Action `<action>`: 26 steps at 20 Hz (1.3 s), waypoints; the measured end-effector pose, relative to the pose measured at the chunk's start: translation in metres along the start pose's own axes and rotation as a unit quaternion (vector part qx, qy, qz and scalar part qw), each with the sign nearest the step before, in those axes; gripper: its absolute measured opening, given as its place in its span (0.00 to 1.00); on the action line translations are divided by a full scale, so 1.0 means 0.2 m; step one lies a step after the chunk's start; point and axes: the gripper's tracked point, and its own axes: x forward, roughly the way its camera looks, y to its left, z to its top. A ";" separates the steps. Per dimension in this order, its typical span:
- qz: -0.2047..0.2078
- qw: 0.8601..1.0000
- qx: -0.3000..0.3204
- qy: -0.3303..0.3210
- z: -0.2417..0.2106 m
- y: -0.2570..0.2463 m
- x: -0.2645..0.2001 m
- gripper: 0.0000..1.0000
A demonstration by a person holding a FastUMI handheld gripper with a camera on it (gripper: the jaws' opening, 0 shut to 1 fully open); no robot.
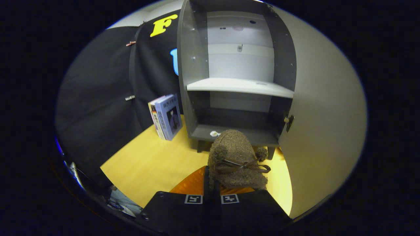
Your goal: Open the shoe cabinet door, grab the shoes and put them into the shoe cabinet, then close the shoe cabinet door.
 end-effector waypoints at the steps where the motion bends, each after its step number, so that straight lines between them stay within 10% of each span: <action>1: -0.002 1.000 0.003 -0.002 0.08 -0.01 -0.02 0.05; 10: -0.084 0.993 0.004 -0.080 0.80 -0.10 0.09 0.05; 26: -0.145 0.987 -0.015 -0.071 1.39 -0.41 0.88 0.05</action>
